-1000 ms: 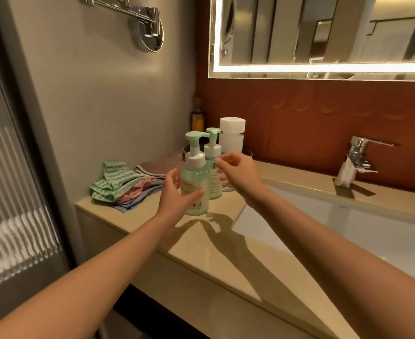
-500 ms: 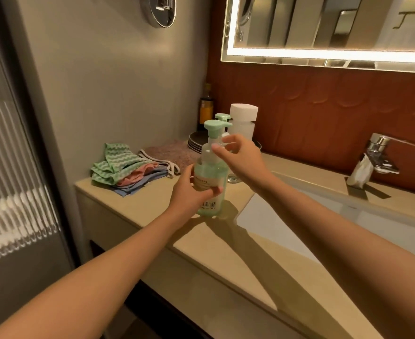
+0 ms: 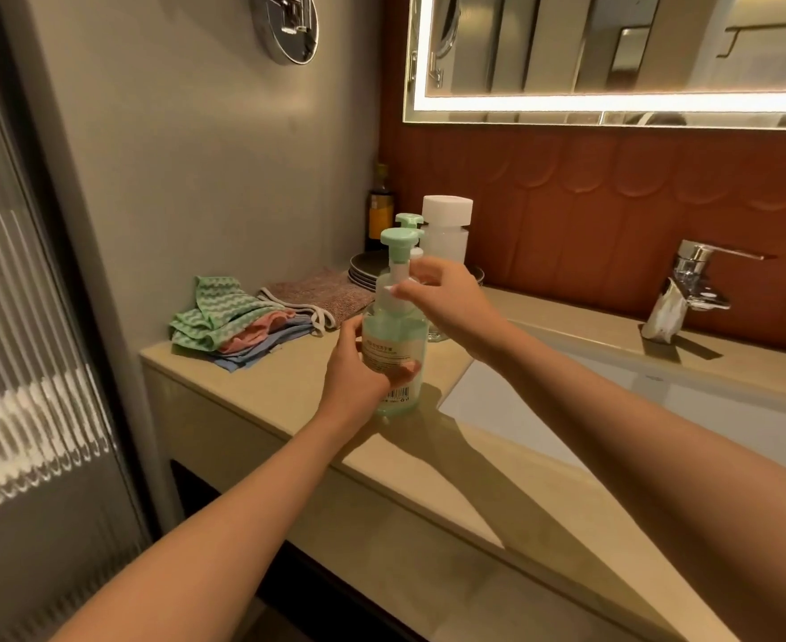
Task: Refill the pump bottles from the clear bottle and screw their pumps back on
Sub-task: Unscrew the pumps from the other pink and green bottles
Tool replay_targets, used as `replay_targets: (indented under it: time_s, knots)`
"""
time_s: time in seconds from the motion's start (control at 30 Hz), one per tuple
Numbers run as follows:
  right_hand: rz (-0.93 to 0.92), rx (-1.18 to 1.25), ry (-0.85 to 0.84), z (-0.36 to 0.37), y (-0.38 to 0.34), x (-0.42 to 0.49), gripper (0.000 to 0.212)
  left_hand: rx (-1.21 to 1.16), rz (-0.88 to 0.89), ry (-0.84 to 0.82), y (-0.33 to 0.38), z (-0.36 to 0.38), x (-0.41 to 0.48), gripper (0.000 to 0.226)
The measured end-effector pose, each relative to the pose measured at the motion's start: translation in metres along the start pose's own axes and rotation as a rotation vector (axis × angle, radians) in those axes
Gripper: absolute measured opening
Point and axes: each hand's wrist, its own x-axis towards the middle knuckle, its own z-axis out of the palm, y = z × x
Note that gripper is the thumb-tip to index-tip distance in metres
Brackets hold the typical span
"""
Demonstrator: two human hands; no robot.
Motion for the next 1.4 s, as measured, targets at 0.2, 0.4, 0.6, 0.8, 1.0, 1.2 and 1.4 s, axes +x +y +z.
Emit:
replay_targets:
  time_s: [0.2,0.4,0.6,0.8,1.0,1.2,1.4]
  knots:
    - [-0.022,-0.056,0.060,0.003,-0.004,-0.001,0.057,0.000,0.000,-0.005,0.000,0.000,0.001,0.071]
    - [0.019,0.012,0.041,0.002,-0.007,-0.003,0.056,-0.013,0.007,-0.004,0.000,0.000,0.001,0.072]
    - [0.024,-0.047,0.041,0.002,-0.008,-0.004,0.069,-0.042,-0.012,-0.014,-0.002,0.000,0.001,0.073]
    - [0.033,-0.061,0.097,0.003,-0.010,-0.002,0.057,-0.052,-0.007,-0.015,-0.001,0.000,0.001,0.072]
    - [0.062,0.057,0.033,0.006,-0.006,-0.002,0.057,-0.072,-0.014,-0.017,-0.004,0.000,0.002,0.062]
    - [0.011,-0.087,0.160,0.011,-0.005,0.002,0.056,-0.068,0.004,-0.012,-0.005,-0.001,0.003,0.063]
    - [-0.002,0.067,0.081,0.015,-0.002,-0.002,0.049,-0.107,0.014,-0.025,-0.006,-0.001,0.003,0.063]
